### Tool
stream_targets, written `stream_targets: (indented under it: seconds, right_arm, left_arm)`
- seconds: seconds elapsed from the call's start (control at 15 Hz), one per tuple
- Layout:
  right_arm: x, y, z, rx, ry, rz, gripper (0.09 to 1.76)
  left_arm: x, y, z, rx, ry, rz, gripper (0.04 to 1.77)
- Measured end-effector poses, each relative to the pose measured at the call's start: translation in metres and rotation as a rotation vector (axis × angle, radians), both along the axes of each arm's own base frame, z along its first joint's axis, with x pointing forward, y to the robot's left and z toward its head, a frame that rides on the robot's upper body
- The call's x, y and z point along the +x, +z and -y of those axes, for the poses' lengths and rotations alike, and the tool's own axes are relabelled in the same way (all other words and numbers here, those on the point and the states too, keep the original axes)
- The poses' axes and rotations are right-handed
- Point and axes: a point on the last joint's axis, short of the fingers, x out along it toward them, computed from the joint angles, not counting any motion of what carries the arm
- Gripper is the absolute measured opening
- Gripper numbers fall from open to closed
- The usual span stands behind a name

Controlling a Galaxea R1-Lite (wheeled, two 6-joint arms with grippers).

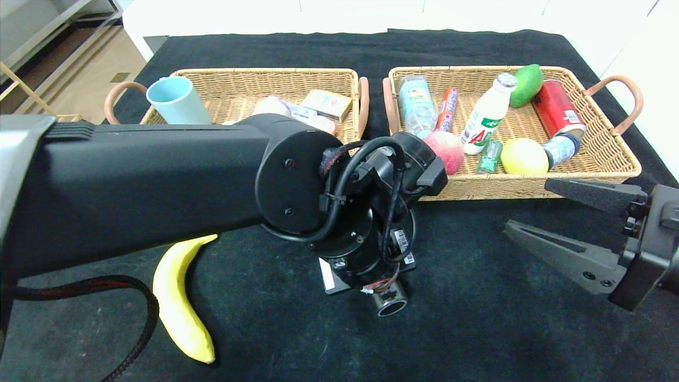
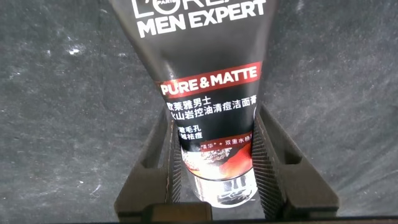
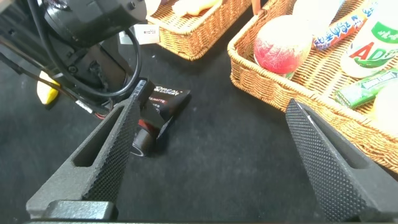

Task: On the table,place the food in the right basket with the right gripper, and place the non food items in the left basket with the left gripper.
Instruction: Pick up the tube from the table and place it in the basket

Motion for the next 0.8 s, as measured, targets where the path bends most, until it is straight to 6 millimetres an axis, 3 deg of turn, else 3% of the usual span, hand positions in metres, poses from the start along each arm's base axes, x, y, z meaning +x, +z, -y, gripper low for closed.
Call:
stream_targets:
  seconds: [0.53, 0.8]
  right_arm:
    - [0.001, -0.002, -0.001, -0.004, 0.002, -0.006, 1.71]
    - [0.0, -0.001, 0.0, -0.002, 0.009, -0.003, 1.71]
  left_arm:
    - [-0.001, 0.0, -0.001, 0.001, -0.005, -0.008, 0.7]
    - [-0.007, 0.013, -0.009, -0.014, -0.022, 0.008, 0.65]
